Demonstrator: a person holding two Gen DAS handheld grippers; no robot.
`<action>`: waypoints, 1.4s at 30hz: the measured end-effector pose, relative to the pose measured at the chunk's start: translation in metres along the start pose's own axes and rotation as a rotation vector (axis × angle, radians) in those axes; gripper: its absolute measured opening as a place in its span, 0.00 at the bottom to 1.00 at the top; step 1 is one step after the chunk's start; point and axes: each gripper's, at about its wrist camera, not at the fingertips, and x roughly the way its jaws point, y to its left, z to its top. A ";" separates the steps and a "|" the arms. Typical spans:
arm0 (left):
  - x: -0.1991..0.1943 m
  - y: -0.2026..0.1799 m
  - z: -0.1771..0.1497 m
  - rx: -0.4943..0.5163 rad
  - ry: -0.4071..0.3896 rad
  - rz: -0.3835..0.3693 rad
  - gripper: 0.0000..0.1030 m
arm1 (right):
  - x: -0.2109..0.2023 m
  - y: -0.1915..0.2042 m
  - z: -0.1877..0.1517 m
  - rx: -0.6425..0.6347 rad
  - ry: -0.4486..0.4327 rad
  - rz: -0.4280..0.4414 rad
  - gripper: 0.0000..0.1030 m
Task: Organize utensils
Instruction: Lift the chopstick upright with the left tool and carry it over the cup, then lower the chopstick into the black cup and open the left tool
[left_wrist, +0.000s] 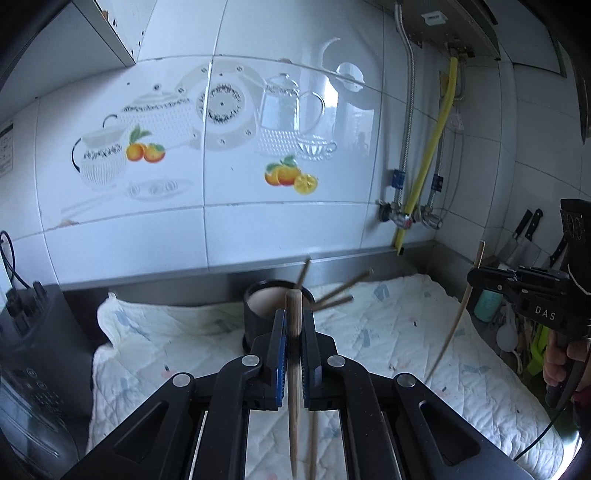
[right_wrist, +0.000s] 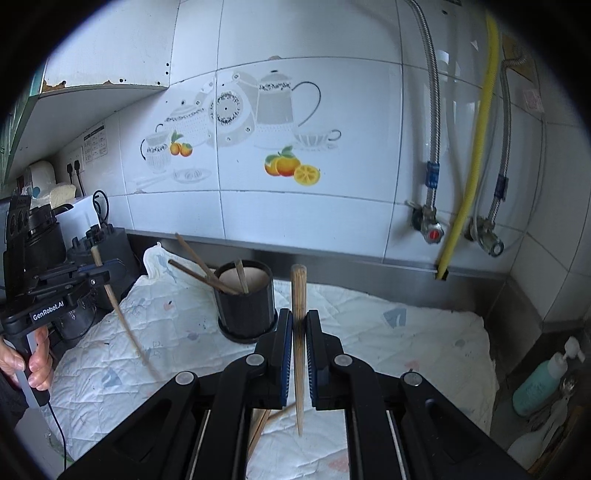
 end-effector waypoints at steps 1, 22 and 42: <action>0.000 0.002 0.005 0.003 -0.008 0.005 0.06 | 0.001 0.000 0.004 -0.003 -0.001 0.001 0.09; 0.055 0.047 0.125 -0.014 -0.191 0.059 0.06 | 0.062 0.022 0.111 -0.034 -0.122 0.050 0.09; 0.104 0.071 0.160 -0.086 -0.231 0.023 0.06 | 0.124 0.027 0.122 -0.016 -0.119 0.119 0.09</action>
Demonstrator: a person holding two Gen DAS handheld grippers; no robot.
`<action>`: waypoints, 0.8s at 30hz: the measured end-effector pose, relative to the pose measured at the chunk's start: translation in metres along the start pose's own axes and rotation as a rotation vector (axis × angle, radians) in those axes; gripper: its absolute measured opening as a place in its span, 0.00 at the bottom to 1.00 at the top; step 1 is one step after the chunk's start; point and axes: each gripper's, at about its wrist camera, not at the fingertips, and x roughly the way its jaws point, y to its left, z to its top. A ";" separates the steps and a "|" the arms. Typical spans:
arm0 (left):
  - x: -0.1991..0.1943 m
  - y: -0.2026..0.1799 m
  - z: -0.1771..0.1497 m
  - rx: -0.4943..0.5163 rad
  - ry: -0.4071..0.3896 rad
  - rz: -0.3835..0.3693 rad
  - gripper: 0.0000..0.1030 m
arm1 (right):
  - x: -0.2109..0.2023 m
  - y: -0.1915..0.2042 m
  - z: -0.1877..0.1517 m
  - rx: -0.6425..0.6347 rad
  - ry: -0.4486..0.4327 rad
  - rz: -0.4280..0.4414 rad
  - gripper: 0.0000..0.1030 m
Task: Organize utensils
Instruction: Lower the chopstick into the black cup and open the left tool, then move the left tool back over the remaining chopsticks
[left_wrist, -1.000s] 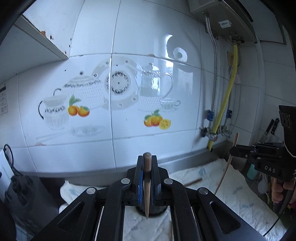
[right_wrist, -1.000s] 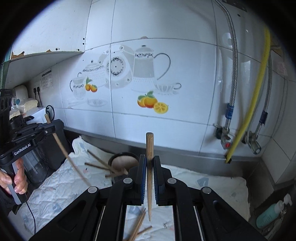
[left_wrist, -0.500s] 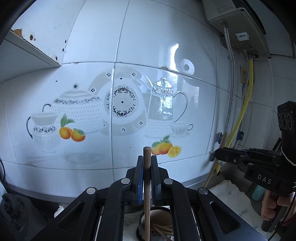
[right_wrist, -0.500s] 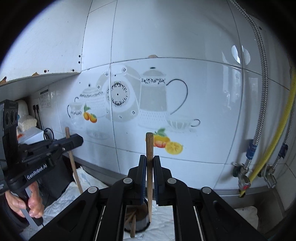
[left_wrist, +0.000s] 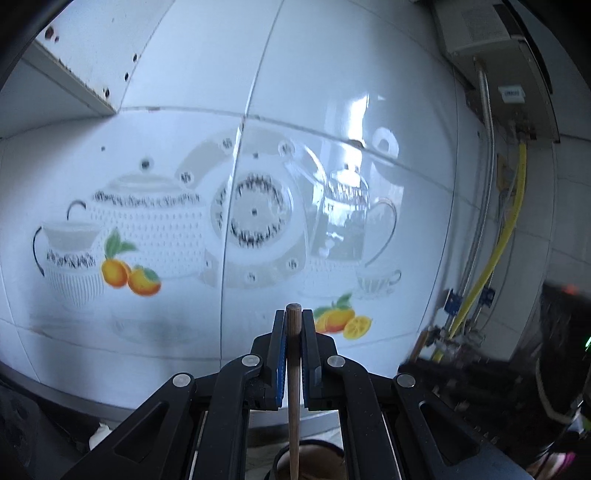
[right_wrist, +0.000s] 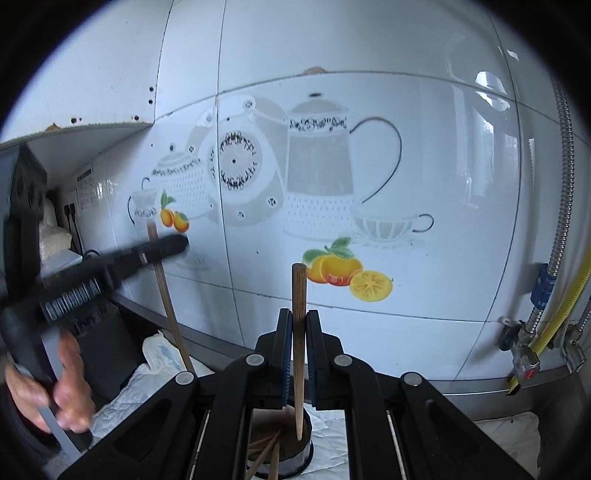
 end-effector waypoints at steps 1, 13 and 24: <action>-0.001 0.000 0.003 0.007 -0.004 0.004 0.06 | 0.002 -0.001 -0.001 0.003 0.008 0.002 0.09; 0.019 0.006 -0.017 -0.034 0.044 0.005 0.06 | 0.014 -0.011 -0.017 0.020 0.083 -0.008 0.10; 0.018 -0.004 -0.047 0.013 0.160 0.038 0.08 | -0.022 -0.013 -0.018 0.012 0.060 -0.041 0.29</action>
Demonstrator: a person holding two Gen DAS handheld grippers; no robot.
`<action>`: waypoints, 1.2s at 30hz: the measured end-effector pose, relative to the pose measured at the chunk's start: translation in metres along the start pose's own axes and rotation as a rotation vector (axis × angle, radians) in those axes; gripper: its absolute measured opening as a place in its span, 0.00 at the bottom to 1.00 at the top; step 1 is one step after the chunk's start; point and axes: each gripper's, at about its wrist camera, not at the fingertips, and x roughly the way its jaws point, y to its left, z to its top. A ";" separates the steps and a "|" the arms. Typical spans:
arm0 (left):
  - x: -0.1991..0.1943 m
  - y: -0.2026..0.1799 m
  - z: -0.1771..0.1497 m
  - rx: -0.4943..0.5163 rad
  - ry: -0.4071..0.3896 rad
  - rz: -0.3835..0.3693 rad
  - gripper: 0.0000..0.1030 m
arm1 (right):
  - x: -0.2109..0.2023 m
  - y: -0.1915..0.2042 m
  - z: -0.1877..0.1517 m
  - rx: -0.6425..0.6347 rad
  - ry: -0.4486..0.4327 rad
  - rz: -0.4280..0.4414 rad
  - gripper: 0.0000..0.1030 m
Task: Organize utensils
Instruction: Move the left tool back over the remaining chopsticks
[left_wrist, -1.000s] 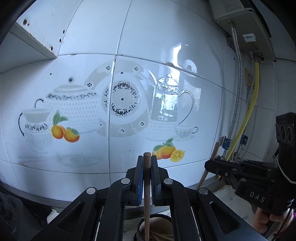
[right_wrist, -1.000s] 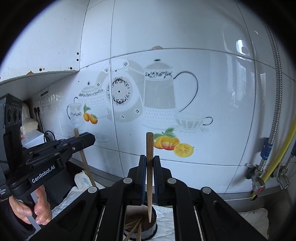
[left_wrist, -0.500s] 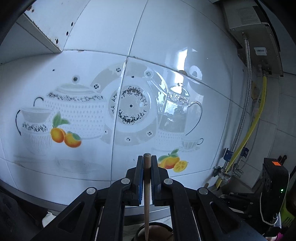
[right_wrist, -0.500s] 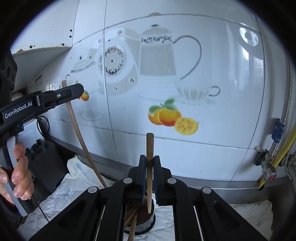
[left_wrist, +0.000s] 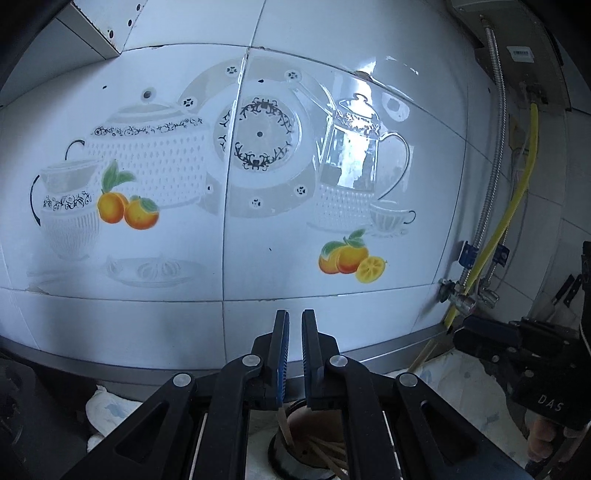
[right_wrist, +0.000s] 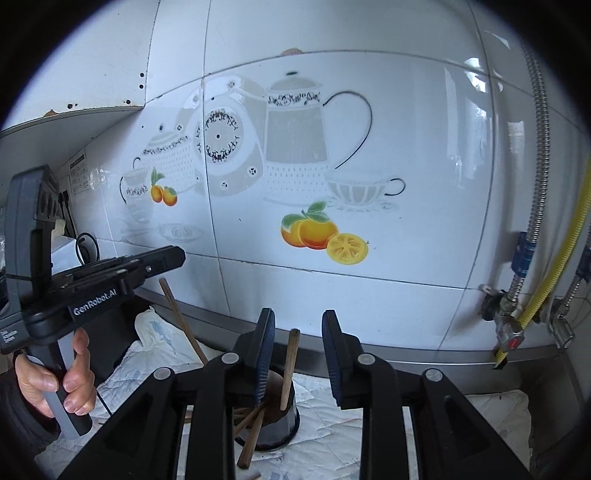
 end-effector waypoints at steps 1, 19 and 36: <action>-0.003 -0.001 -0.002 0.005 0.007 0.003 0.08 | -0.005 0.000 -0.001 -0.001 -0.002 -0.004 0.29; -0.140 -0.014 -0.083 0.107 0.125 0.070 0.17 | -0.099 0.017 -0.092 0.005 0.085 -0.016 0.30; -0.213 -0.035 -0.218 0.114 0.253 0.096 0.47 | -0.126 0.031 -0.232 0.095 0.254 -0.003 0.32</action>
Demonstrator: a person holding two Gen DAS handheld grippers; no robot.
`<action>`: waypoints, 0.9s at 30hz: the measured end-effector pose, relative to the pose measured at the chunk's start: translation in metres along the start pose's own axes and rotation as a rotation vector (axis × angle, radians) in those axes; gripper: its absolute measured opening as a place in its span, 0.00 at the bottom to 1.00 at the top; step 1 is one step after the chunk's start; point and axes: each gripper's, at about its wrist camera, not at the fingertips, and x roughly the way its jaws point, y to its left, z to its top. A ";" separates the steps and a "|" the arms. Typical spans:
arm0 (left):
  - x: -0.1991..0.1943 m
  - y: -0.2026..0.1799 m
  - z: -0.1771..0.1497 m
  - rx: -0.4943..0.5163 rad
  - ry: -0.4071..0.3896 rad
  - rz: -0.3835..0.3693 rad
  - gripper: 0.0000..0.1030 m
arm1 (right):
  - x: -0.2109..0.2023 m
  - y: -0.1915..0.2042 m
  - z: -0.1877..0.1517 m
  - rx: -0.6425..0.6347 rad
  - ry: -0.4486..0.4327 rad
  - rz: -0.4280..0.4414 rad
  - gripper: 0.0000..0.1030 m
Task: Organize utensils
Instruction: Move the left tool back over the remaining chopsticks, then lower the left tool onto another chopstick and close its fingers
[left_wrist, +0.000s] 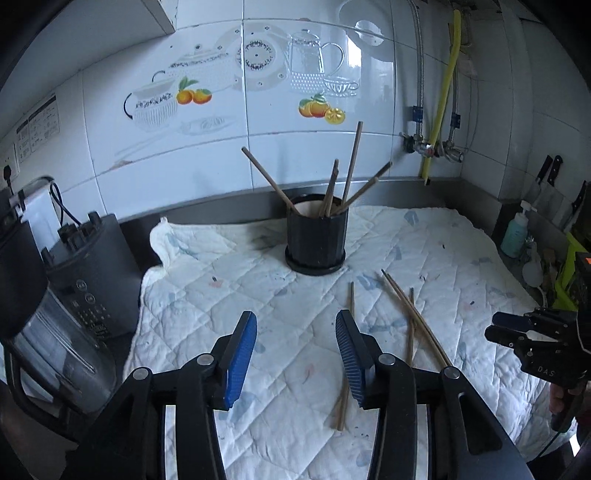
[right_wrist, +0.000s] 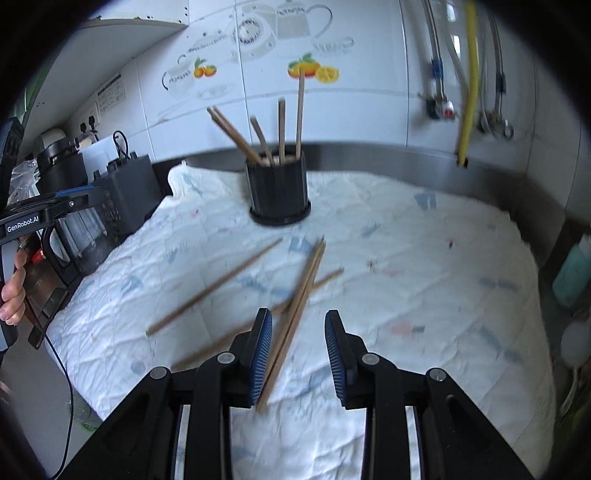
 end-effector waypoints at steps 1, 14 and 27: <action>0.003 -0.001 -0.008 -0.013 0.017 -0.012 0.47 | 0.002 0.000 -0.007 0.008 0.014 0.007 0.32; 0.045 -0.022 -0.088 -0.020 0.164 -0.063 0.47 | 0.023 0.021 -0.059 -0.029 0.090 0.030 0.32; 0.074 -0.019 -0.112 -0.043 0.230 -0.070 0.47 | 0.031 0.018 -0.065 -0.045 0.060 -0.072 0.20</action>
